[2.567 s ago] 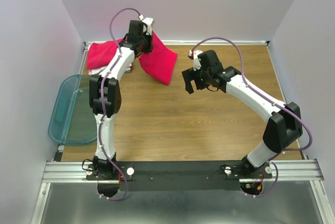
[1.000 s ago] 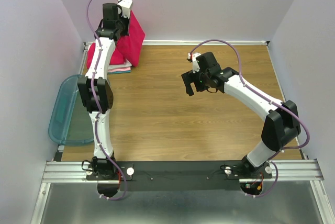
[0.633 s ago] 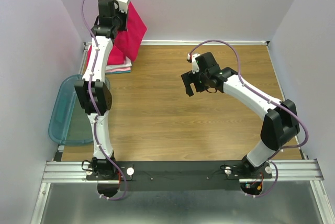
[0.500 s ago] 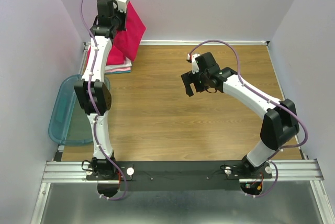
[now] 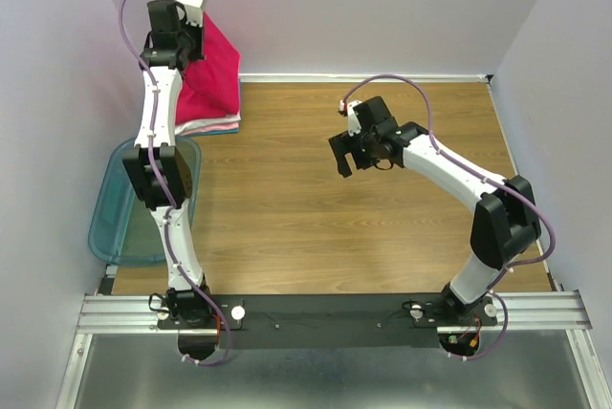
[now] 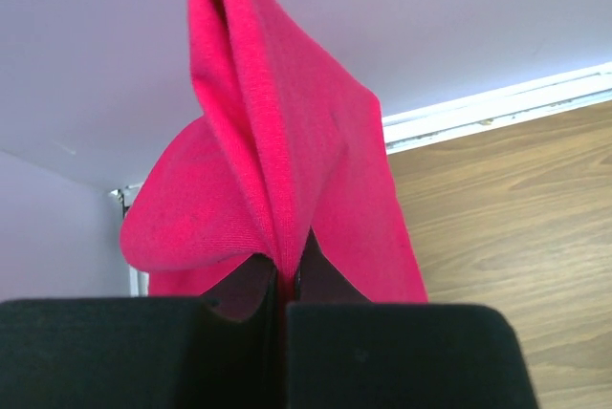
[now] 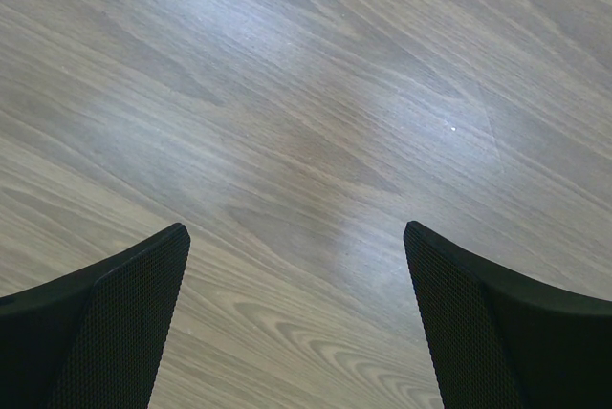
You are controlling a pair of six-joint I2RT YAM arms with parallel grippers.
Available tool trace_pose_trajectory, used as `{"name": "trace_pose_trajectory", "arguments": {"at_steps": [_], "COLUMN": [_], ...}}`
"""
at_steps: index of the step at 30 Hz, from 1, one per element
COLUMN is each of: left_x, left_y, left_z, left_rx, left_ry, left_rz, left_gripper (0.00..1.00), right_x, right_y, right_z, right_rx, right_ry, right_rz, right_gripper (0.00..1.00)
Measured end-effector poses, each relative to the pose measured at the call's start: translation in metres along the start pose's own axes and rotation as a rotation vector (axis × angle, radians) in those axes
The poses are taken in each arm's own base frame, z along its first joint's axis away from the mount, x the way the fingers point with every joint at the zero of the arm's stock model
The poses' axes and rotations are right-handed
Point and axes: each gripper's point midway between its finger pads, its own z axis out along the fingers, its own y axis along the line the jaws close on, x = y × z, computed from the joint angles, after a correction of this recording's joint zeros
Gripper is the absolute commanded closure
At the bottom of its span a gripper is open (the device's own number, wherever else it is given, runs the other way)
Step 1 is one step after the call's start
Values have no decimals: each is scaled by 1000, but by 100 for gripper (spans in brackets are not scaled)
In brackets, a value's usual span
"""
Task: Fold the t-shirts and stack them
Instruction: Put the neatly folded tshirt into the corner of the board with the left arm
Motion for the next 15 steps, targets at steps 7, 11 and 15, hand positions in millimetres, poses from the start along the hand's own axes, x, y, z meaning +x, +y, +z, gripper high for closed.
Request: {"name": "trace_pose_trajectory", "arguments": {"at_steps": [7, 11, 15], "left_x": [34, 59, 75], "left_y": [31, 46, 63], "left_z": [14, 27, 36], "left_rx": [-6, -2, -7], "left_ry": [49, 80, 91], "left_rz": [10, 30, 64], "left_gripper": [100, 99, 98], "right_x": [1, 2, 4], "right_y": [3, 4, 5], "right_z": [6, 7, 11], "right_rx": [-16, -21, -24], "right_ry": [16, 23, 37], "right_rz": [7, 7, 8], "right_gripper": [0, 0, 0]}}
